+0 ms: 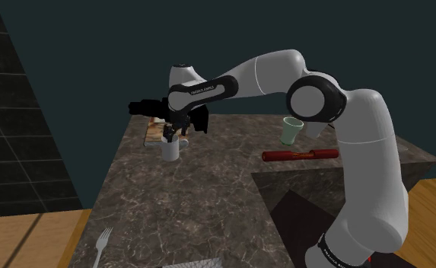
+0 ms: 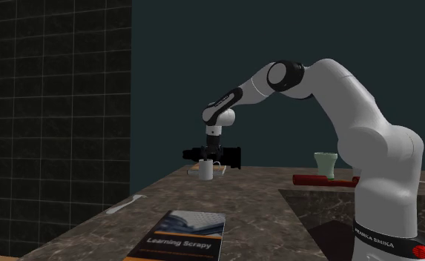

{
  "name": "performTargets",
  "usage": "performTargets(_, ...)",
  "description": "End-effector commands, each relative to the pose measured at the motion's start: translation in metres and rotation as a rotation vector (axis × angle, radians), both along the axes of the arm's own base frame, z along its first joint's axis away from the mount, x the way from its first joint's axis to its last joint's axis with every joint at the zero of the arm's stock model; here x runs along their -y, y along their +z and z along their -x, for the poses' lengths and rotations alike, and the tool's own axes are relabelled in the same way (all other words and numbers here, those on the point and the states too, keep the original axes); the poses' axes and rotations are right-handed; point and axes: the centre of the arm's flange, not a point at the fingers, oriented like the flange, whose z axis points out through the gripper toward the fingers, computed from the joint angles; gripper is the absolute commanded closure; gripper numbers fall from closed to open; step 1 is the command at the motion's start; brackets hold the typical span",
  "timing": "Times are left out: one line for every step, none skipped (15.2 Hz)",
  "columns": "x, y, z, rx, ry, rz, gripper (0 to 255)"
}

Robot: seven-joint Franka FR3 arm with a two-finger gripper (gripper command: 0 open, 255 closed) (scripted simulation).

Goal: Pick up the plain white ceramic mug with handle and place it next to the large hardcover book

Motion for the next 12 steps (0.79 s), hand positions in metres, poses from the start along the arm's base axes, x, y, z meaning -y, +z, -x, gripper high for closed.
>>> performTargets(0.000,0.013,0.001,0.000,0.000,0.000,0)
performTargets(0.001,0.026,0.002,0.000,0.000,0.000,0)
performTargets(0.001,0.039,0.004,0.000,0.000,0.000,0)
performTargets(0.001,0.050,0.005,0.000,0.000,0.000,0)
performTargets(0.001,0.050,0.005,0.000,0.000,0.000,0)
performTargets(0.001,0.050,0.005,0.000,0.000,0.000,0)
performTargets(0.001,0.050,0.005,0.000,0.000,0.000,0)
performTargets(0.001,0.050,0.005,0.000,0.000,0.000,0)
performTargets(0.001,0.050,0.005,0.000,0.000,0.000,0)
performTargets(0.001,0.050,0.005,0.000,0.000,0.000,0)
performTargets(0.001,0.050,0.005,0.000,0.000,0.000,0)
performTargets(0.001,0.050,0.005,0.000,0.000,0.000,0)
